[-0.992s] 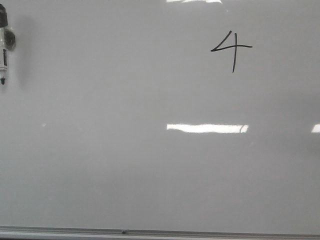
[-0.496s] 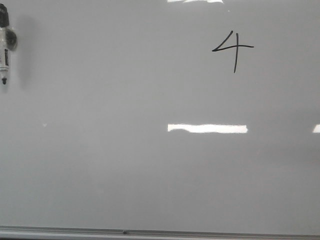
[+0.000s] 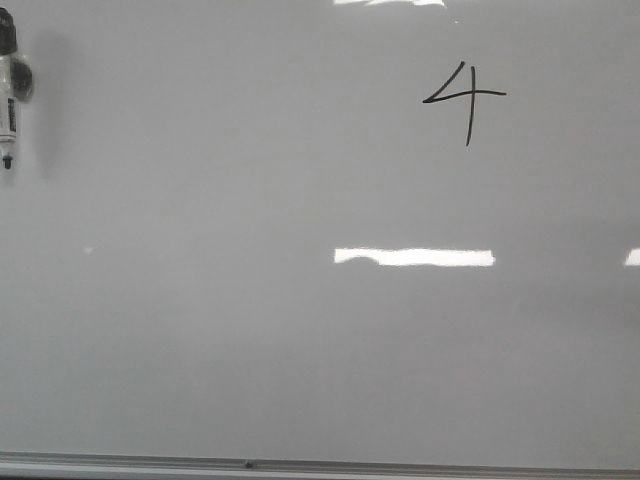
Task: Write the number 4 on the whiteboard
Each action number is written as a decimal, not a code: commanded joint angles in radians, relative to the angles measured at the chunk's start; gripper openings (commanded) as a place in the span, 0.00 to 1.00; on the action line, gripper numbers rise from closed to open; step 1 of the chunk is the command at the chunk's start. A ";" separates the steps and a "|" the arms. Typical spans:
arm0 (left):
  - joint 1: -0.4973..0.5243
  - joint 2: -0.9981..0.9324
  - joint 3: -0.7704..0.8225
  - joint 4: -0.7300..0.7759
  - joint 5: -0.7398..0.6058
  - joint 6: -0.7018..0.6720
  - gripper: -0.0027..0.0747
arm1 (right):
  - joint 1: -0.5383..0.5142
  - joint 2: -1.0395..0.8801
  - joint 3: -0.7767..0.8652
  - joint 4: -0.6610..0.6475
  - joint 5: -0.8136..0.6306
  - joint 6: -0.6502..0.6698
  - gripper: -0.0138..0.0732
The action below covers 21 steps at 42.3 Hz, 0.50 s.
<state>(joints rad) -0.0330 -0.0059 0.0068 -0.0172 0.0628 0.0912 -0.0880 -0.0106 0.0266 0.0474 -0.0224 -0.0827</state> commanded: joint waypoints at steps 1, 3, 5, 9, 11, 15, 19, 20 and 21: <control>0.001 -0.015 0.005 -0.010 -0.083 -0.001 0.01 | 0.002 -0.019 -0.015 0.001 -0.095 0.015 0.08; 0.001 -0.015 0.005 -0.010 -0.083 -0.001 0.01 | 0.008 -0.019 -0.015 0.001 -0.097 0.031 0.08; 0.001 -0.015 0.005 -0.010 -0.083 -0.001 0.01 | 0.017 -0.019 -0.015 -0.002 -0.097 0.056 0.08; 0.001 -0.015 0.005 -0.010 -0.083 -0.001 0.01 | 0.036 -0.020 -0.014 -0.003 -0.099 0.076 0.08; 0.001 -0.015 0.005 -0.010 -0.083 -0.001 0.01 | 0.039 -0.020 -0.014 -0.007 -0.099 0.083 0.08; 0.001 -0.015 0.005 -0.010 -0.083 -0.001 0.01 | 0.039 -0.020 -0.014 -0.007 -0.090 0.083 0.08; 0.001 -0.015 0.005 -0.010 -0.083 -0.001 0.01 | 0.039 -0.020 -0.014 -0.007 -0.086 0.083 0.08; 0.001 -0.015 0.005 -0.010 -0.083 -0.001 0.01 | 0.039 -0.020 -0.014 -0.007 -0.086 0.083 0.08; 0.001 -0.015 0.005 -0.010 -0.083 -0.001 0.01 | 0.039 -0.020 -0.014 -0.007 -0.087 0.093 0.08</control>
